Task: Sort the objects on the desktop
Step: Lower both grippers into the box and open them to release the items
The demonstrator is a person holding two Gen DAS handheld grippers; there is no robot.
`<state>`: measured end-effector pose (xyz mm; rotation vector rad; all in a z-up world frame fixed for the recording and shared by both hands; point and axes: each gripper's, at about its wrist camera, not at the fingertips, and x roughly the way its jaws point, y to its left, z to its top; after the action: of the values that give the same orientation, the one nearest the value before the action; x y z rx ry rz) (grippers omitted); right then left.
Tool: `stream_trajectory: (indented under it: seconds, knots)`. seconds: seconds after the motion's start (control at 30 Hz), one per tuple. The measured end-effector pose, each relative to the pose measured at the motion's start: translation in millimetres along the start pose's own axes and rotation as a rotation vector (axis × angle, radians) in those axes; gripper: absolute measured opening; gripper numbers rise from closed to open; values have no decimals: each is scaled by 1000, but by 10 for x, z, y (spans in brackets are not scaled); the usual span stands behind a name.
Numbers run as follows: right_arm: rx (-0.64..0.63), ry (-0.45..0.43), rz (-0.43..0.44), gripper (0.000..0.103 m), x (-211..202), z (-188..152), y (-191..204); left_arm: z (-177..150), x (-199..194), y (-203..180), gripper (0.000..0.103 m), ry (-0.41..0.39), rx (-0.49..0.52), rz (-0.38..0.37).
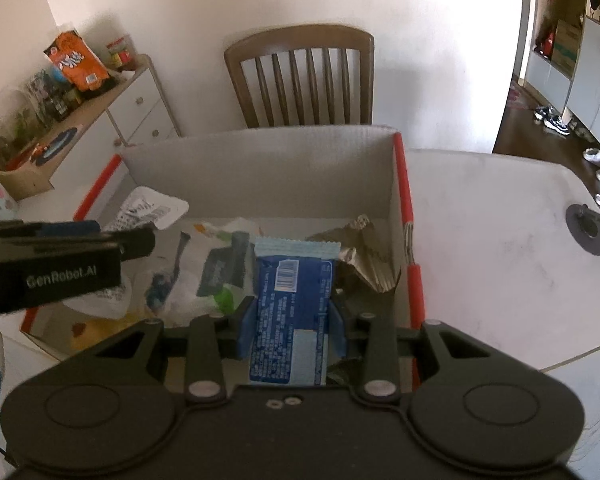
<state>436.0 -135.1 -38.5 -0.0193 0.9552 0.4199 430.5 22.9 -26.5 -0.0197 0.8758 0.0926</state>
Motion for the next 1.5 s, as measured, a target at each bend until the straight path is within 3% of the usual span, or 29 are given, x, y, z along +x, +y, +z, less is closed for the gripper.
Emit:
stream_trajectory:
  seconds: [0.47,0.57,0.63,1.0,1.5]
  knots:
    - [-89,11,-23,39,91,-51,126,-52,174,14,55,60,12,-21]
    - [-88,17,-9,41,73,-51,109,-50,165,34,62,62,-4,-23]
    - [-94,15,-7,44,47,-59,109,-38,122,55,69,50,-22,-36]
    - [-98,-2,3,47,-196,-81,84,-22,-268,59,69,-9,-24,-70]
    - [-131,-50,45,47,-751,-148,187,-246,-879,31,69,-58,-11,-107]
